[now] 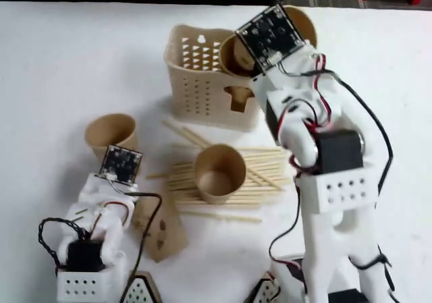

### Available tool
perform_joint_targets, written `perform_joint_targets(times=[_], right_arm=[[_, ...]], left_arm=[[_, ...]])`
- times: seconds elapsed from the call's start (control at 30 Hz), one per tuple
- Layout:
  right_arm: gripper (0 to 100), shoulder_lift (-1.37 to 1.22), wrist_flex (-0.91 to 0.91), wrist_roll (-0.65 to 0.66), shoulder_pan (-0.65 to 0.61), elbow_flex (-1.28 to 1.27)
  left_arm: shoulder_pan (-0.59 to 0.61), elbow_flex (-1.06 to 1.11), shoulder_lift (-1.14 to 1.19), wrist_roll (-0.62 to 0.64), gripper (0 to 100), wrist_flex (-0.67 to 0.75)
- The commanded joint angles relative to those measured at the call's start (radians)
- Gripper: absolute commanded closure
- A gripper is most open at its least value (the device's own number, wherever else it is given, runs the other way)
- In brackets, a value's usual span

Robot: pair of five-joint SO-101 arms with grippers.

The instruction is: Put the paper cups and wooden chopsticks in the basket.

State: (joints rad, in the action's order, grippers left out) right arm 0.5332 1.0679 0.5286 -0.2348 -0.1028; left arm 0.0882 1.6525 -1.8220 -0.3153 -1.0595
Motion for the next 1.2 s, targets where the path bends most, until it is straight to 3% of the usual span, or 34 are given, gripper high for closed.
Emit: perform_joint_targets(times=[0.0, 0.3, 0.6, 0.87, 1.17], right_arm=[[97.8, -0.018, -0.021, 0.011, -0.01, 0.043], [97.1, -0.038, -0.018, 0.003, -0.036, 0.041], [75.6, -0.038, -0.024, 0.002, -0.058, 0.041], [79.2, -0.042, -0.071, 0.002, -0.153, 0.038], [81.5, -0.07, -0.219, 0.002, -0.16, 0.034]], left_arm=[[0.002, -0.003, -0.001, -0.012, 97, 0.02], [0.002, -0.003, -0.001, -0.012, 97, 0.02], [0.002, -0.003, -0.001, -0.012, 97, 0.02], [0.002, -0.003, -0.001, -0.012, 97, 0.02], [0.002, -0.003, -0.001, -0.012, 97, 0.02]])
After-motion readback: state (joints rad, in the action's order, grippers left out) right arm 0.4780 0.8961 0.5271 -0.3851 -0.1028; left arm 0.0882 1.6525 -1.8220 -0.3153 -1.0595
